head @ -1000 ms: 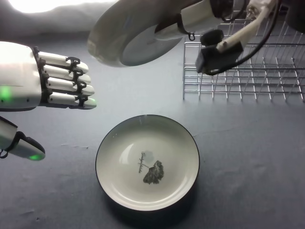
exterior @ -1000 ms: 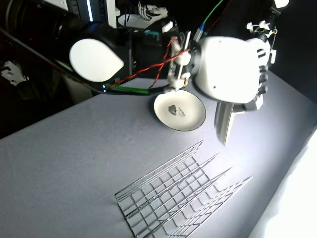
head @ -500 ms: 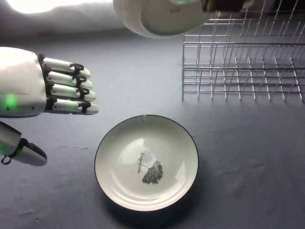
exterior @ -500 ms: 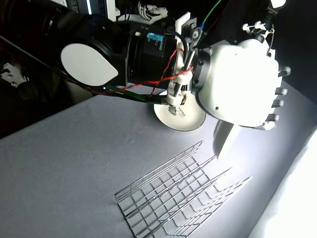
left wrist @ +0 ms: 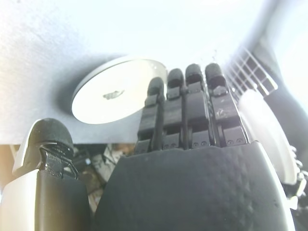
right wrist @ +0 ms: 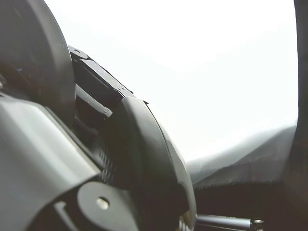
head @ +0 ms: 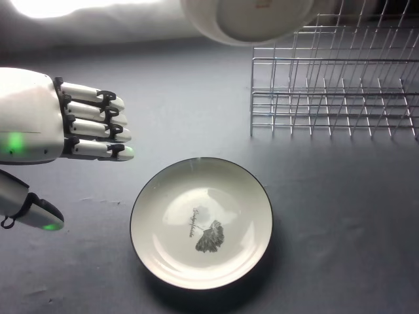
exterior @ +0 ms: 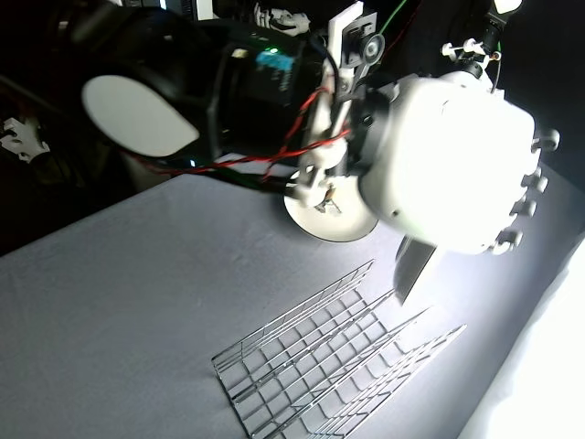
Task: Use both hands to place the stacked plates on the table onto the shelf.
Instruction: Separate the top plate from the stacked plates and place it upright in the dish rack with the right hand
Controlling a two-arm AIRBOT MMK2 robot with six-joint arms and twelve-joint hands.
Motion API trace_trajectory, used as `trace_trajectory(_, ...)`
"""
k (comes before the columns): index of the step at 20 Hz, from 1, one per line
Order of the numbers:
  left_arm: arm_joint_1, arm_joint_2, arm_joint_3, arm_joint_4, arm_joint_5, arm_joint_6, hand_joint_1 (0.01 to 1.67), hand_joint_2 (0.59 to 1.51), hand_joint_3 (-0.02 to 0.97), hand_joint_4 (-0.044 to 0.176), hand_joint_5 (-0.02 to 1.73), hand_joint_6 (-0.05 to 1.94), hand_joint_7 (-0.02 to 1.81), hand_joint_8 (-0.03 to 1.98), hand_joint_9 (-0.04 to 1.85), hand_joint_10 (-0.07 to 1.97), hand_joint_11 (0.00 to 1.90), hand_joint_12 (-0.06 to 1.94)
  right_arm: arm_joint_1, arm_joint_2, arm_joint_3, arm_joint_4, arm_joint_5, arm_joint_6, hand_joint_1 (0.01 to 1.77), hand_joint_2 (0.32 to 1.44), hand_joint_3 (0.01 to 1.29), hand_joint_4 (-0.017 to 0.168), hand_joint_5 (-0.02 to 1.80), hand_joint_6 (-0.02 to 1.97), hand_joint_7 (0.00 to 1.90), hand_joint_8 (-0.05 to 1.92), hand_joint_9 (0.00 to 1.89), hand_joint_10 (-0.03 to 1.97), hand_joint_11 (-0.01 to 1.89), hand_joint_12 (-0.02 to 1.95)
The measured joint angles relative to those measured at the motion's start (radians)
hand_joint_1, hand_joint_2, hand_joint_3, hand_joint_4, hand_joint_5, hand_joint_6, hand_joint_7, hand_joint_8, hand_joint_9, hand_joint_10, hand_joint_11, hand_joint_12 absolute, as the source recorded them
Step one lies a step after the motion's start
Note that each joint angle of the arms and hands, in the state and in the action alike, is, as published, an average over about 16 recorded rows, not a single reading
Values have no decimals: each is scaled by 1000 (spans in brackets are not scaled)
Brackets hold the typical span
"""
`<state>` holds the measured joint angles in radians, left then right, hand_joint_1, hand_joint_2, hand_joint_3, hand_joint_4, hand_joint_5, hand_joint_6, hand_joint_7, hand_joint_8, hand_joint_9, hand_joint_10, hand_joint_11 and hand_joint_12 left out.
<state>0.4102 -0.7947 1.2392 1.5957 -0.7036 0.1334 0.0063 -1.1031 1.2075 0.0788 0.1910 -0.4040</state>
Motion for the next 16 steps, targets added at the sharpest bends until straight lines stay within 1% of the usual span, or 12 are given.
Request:
trace_trajectory(6,-1,1,-1,1,-7,0,15,1153,11,0,179,15,191,9,163,9,29,241,-18,43,11,10,-8,0,1372,1004,13,-6,824,1063,966,1028,904,1263,746,1472)
trace_trajectory(10,-2,2,-1,1,-19,-5,14,1152,11,0,178,15,189,10,161,9,32,227,-36,65,18,12,-9,0,1372,1007,13,-6,827,1052,970,1019,914,1249,749,1464)
trace_trajectory(13,-2,2,1,2,-35,-18,15,1152,11,0,178,15,189,10,162,9,37,215,-52,82,23,13,-8,0,1372,1009,13,-6,832,1044,972,1012,923,1239,755,1455)
trace_trajectory(16,-3,2,4,4,-60,-40,14,1147,11,0,173,15,184,10,159,9,42,216,-71,97,28,14,-2,1,1372,1010,13,-6,842,1026,975,1003,943,1215,777,1435)
